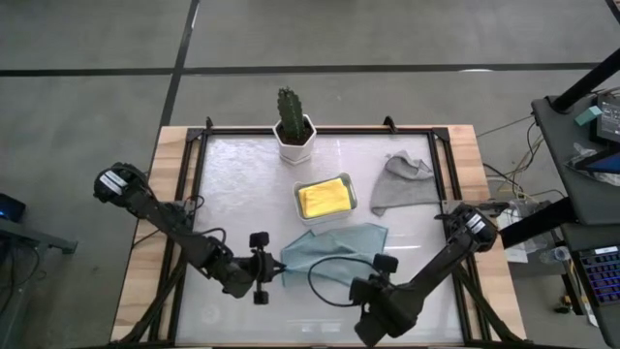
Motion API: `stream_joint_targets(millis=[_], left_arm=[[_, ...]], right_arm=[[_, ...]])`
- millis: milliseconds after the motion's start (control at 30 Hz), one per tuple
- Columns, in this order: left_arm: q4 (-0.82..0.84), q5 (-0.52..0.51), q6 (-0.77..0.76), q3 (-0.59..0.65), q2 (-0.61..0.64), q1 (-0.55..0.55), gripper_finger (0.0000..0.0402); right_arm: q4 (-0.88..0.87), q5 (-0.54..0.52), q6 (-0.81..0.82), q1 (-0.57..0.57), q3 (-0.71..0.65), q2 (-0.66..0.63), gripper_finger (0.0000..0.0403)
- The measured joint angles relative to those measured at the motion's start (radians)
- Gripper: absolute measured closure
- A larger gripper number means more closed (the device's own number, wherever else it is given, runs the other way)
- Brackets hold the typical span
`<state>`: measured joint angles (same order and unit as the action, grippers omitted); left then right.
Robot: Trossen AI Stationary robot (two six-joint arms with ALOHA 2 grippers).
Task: Fold microfiber towels
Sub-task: Fold the light blue towel
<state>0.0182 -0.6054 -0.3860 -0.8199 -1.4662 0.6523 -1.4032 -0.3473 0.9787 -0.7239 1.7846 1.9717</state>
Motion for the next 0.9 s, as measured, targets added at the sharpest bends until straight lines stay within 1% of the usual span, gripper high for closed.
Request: stream_joint_targets(millis=[100,200,333,433,533,600,700,900], left_arm=[[0.02,0.001,-0.009,0.003,0.001,0.005,0.0402],[0.095,-0.008,-0.051,0.003,0.001,0.005,0.0402],[0.239,-0.042,-0.169,0.002,0.007,0.005,0.0402],[0.294,-0.051,-0.231,0.009,0.009,0.004,0.0402],[0.297,-0.053,-0.236,0.012,0.009,0.004,0.0402],[0.298,-0.057,-0.236,0.012,0.009,0.004,0.0402],[0.297,-0.058,-0.233,0.012,0.009,0.004,0.0402],[0.297,-0.058,-0.232,0.013,0.009,0.004,0.0402]], right_arm=[[0.092,0.036,-0.002,-0.001,-0.026,0.0,0.0389],[0.172,0.059,0.015,0.004,-0.051,0.0,0.0369],[0.253,0.085,0.029,0.011,-0.088,0.0,0.0324],[0.31,0.085,0.024,0.023,-0.124,0.0,0.0284],[0.381,0.085,0.03,0.046,-0.173,0.0,0.0248],[0.398,0.084,0.056,0.069,-0.201,0.0,0.0232],[0.399,0.077,0.084,0.097,-0.231,0.004,0.022],[0.451,0.096,0.077,0.109,-0.286,0.007,0.0218]])
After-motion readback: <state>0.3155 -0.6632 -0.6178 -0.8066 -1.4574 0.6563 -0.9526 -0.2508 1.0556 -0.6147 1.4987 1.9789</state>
